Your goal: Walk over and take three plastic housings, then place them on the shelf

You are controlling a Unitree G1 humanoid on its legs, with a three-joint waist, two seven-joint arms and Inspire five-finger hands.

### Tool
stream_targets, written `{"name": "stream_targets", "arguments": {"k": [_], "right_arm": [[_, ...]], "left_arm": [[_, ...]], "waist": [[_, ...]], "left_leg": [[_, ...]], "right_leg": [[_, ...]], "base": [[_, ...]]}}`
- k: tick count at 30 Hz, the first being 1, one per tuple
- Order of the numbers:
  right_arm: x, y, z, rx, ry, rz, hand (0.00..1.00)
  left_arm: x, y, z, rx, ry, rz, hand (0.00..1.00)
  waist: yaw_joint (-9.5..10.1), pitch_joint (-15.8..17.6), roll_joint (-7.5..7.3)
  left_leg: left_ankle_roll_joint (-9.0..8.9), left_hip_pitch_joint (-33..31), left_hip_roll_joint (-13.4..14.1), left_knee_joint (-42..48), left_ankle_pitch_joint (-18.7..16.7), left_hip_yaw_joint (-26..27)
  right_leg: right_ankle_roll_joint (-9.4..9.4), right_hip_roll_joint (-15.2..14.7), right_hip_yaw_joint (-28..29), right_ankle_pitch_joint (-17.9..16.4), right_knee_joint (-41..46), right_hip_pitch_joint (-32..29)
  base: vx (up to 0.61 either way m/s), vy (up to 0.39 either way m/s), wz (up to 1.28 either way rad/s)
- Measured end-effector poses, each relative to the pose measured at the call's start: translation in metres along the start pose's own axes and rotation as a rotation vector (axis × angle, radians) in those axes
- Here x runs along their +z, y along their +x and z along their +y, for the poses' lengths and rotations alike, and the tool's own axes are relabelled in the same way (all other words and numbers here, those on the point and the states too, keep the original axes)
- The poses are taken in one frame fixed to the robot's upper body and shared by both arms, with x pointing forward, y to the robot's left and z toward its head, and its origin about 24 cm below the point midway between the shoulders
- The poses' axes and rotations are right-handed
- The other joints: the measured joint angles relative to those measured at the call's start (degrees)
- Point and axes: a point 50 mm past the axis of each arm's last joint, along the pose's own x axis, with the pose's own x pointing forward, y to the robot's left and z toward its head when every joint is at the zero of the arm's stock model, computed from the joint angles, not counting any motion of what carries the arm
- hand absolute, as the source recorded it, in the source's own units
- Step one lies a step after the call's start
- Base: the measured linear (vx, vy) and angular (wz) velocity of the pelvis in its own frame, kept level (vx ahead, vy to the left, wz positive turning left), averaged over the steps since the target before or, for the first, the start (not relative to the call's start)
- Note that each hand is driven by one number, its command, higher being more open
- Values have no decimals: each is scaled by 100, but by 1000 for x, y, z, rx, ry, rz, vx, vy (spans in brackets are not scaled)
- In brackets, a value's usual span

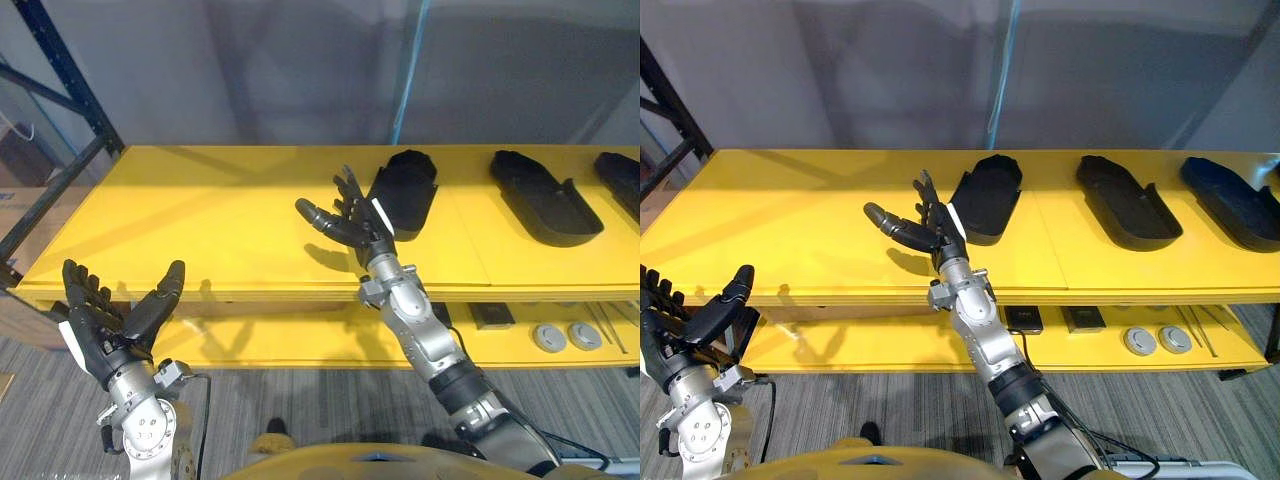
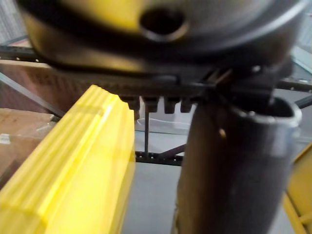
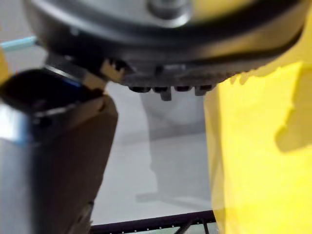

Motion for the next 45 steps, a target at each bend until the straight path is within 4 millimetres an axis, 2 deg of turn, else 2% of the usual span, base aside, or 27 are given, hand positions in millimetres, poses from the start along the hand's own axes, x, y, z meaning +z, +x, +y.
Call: {"name": "stream_targets", "arguments": {"k": [4,7,14,21,26,32,37,45], "right_arm": [[-16,3,19,-37,-76,75,100],[-25,3,25,-97,-120,123,100],[-14,18,25,-294,-228,75,100],[-10,18,22,-375,-313,21,100],[-10,17,20,-403,-316,17,100],[-12,16,21,-378,-315,25,100],[-14,13,26,-345,-312,29,100],[-16,12,24,-344,-314,36,100]], "left_arm": [[-6,-3,-5,-38,-71,40,100],[-7,-6,-17,-94,-140,49,100],[-10,-16,-53,-245,-244,91,100],[-11,-17,-55,-247,-249,99,100],[-17,-20,-57,-255,-274,141,100],[-19,-23,-59,-268,-276,155,100],[-20,-26,-65,-300,-277,170,100],[-20,-28,-67,-313,-281,177,100]], "waist": [[20,23,-12],[44,57,-8],[31,228,90],[-9,238,96],[-30,306,181],[-57,312,191],[-181,312,193],[-196,310,202]], "left_leg": [[15,-30,-20,0,23,-60],[23,-42,-20,-1,41,-78],[28,-87,-16,-3,93,-102],[39,-137,-15,4,109,-25],[14,-28,-2,3,86,84],[-6,76,39,2,62,246],[-6,97,50,3,55,330],[-30,182,68,3,7,453]], "right_leg": [[-4,-14,-71,-2,2,6],[-14,-17,-101,-9,5,5],[-37,-17,-119,-21,-4,-34],[20,-13,-16,40,-2,-129],[20,-16,118,42,5,-108],[0,-6,261,45,8,-119],[-7,-4,355,65,5,-155],[-6,2,482,77,4,-156]], "base": [[8,-1,7],[-6,-1,1],[-10,1,1],[37,-12,-5],[11,-12,-11],[-11,-8,-15],[4,-4,-8],[17,-4,-9]]}}
